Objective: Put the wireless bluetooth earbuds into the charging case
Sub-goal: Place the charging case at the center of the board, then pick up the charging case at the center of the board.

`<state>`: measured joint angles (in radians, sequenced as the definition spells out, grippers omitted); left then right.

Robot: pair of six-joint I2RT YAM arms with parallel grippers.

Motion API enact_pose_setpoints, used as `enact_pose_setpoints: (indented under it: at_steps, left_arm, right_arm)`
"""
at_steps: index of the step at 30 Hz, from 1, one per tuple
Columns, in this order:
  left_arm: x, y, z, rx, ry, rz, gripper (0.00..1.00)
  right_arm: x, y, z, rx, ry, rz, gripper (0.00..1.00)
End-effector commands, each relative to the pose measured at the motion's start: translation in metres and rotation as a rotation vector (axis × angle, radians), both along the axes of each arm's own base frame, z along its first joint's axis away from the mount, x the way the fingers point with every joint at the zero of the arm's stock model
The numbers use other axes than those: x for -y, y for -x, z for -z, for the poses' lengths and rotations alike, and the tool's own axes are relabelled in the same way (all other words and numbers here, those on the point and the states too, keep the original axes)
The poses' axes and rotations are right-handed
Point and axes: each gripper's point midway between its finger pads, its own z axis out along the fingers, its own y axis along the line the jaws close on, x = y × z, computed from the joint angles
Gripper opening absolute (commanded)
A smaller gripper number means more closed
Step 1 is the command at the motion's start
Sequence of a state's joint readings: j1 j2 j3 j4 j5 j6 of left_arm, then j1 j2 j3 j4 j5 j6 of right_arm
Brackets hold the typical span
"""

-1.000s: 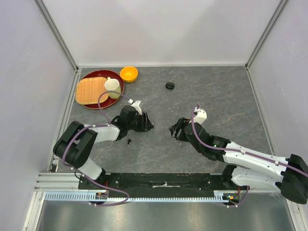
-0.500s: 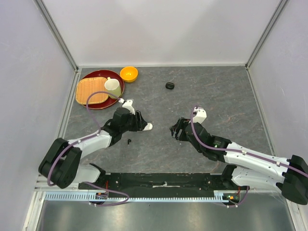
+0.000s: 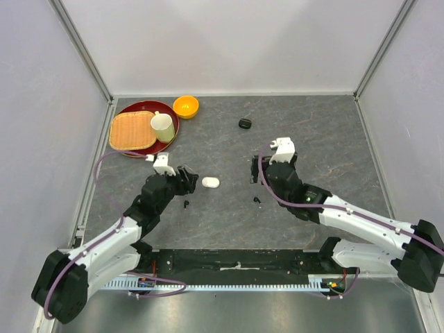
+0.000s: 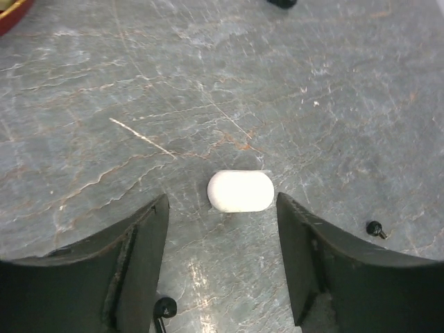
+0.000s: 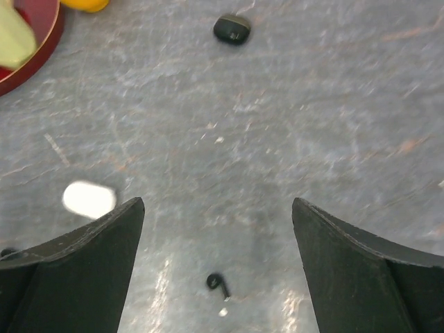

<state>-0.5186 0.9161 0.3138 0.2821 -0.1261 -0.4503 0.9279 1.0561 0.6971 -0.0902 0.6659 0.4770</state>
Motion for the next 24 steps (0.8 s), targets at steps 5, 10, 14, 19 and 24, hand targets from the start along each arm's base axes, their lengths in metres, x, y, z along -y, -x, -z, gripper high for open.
enact_pose_setpoints:
  at_steps: [5,10,14,19,24]
  left_arm:
    - [-0.028,0.005,-0.044,0.270,0.110,-0.115,0.86]
    - [-0.024,0.011,-0.054,0.314,0.079,-0.056,0.92]
    - [-0.019,0.009,-0.043,0.235,-0.027,-0.004,1.00]
    - [0.000,0.003,-0.033,0.150,-0.088,0.095,1.00]
    - [0.002,0.006,-0.033,0.145,-0.089,0.120,1.00]
  right_arm:
    - [0.008,-0.073,-0.046,0.111,0.285,-0.032,0.98]
    - [0.010,-0.127,-0.023,0.039,0.306,-0.113,0.98]
    - [-0.010,-0.165,-0.009,0.034,0.356,-0.334,0.98]
    - [-0.034,-0.198,0.039,0.039,0.442,-0.601,0.96]
    - [-0.034,-0.233,0.064,0.051,0.462,-0.726,0.97]
